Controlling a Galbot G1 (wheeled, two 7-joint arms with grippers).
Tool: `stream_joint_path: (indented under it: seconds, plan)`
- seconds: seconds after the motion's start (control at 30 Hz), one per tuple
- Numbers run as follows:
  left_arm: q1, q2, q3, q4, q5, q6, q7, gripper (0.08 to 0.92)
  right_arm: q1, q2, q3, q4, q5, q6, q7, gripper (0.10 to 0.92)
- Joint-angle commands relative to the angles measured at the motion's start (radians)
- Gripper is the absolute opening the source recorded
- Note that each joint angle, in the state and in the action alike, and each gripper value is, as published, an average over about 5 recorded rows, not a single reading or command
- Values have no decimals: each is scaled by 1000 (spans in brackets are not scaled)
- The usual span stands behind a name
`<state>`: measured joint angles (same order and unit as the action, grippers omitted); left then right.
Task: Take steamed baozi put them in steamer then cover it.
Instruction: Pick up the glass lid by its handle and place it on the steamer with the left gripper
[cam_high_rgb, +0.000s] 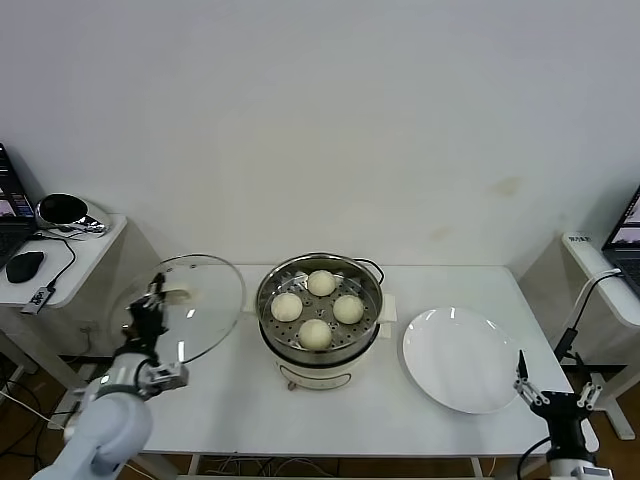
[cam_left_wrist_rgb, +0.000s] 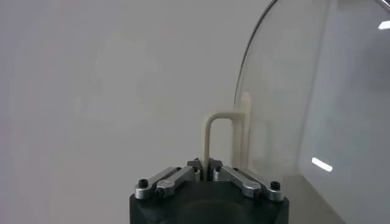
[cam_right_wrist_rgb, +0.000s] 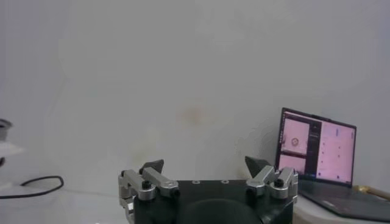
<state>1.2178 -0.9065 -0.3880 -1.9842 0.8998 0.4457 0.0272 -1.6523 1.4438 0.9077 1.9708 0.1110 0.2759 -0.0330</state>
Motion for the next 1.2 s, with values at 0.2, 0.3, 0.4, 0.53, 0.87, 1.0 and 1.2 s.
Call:
stream_joint_path:
  seconds: [0.2,0.3,0.4,0.53,0.87,1.0,1.2]
  plan:
    - [-509,-157,556,147,155,193,163,146,13,25,-20,-3,-52,1,3,823]
    - [-529,-193,577,196,191,193,182,146,17,30,-23,-5,-57,1,3,823]
    - [-536,-225,586,233,214,189,186,146,18,32,-28,-7,-61,3,3,823]
    - [-534,-256,591,271,234,187,185,146,18,32,-29,-9,-63,5,3,823]
    - [-523,-331,590,346,283,163,162,146,17,34,-40,-14,-68,10,3,823]
    - [-519,-354,597,351,285,162,156,146,17,33,-41,-18,-69,12,3,823]
    - [-509,-363,600,343,296,158,155,146,17,33,-42,-21,-71,14,3,823]
